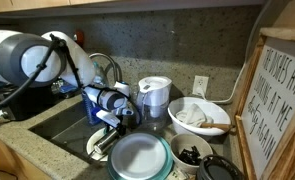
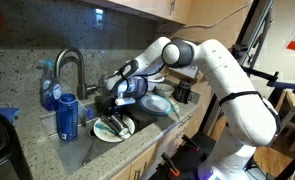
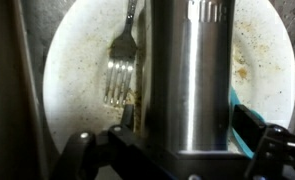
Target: Take the object in the sink and put it in the bowl on the counter
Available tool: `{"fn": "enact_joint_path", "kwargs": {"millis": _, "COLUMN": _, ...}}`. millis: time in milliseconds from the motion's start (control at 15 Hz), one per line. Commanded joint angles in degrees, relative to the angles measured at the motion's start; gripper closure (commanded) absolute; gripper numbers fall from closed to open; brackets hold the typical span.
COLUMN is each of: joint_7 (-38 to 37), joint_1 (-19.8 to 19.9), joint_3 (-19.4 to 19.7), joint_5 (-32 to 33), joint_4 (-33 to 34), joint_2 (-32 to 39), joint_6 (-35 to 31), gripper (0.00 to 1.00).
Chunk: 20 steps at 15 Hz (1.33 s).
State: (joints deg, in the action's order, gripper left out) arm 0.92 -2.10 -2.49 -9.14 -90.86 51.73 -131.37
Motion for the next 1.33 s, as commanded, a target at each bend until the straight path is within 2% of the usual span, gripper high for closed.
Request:
{"fn": "enact_joint_path", "kwargs": {"millis": 0, "joint_7": 0.1, "joint_1": 0.1, "joint_3": -0.6, "joint_5": 1.6, "joint_4": 5.8, "joint_2": 3.2, "joint_6": 3.4, "gripper": 0.00}}
{"fn": "enact_joint_path", "kwargs": {"millis": 67, "joint_7": -0.3, "joint_1": -0.1, "joint_3": -0.5, "joint_5": 1.7, "joint_4": 6.8, "joint_2": 3.6, "joint_6": 3.9, "gripper": 0.00}}
{"fn": "enact_joint_path", "kwargs": {"millis": 133, "joint_7": -0.5, "joint_1": -0.3, "joint_3": -0.4, "joint_5": 1.9, "joint_4": 7.6, "joint_2": 4.0, "joint_6": 4.6, "gripper": 0.06}}
{"fn": "enact_joint_path", "kwargs": {"millis": 200, "joint_7": -0.8, "joint_1": -0.5, "joint_3": -0.3, "joint_5": 2.1, "joint_4": 8.3, "joint_2": 4.2, "joint_6": 5.0, "gripper": 0.28}}
{"fn": "enact_joint_path", "kwargs": {"millis": 333, "joint_7": -1.4, "joint_1": -1.0, "joint_3": 0.0, "joint_5": 2.7, "joint_4": 9.7, "joint_2": 4.6, "joint_6": 6.0, "gripper": 0.33}}
{"fn": "enact_joint_path", "kwargs": {"millis": 400, "joint_7": -1.3, "joint_1": -1.0, "joint_3": 0.0, "joint_5": 2.9, "joint_4": 10.3, "joint_2": 4.8, "joint_6": 6.9, "gripper": 0.39}}
{"fn": "enact_joint_path", "kwargs": {"millis": 800, "joint_7": -1.7, "joint_1": -2.0, "joint_3": 0.1, "joint_5": 3.7, "joint_4": 11.5, "joint_2": 5.8, "joint_6": 7.6, "gripper": 0.39}}
{"fn": "enact_joint_path", "kwargs": {"millis": 1267, "joint_7": -11.0, "joint_1": -7.7, "joint_3": 3.3, "joint_5": 8.4, "joint_4": 5.4, "joint_2": 2.4, "joint_6": -1.7, "gripper": 0.39}}
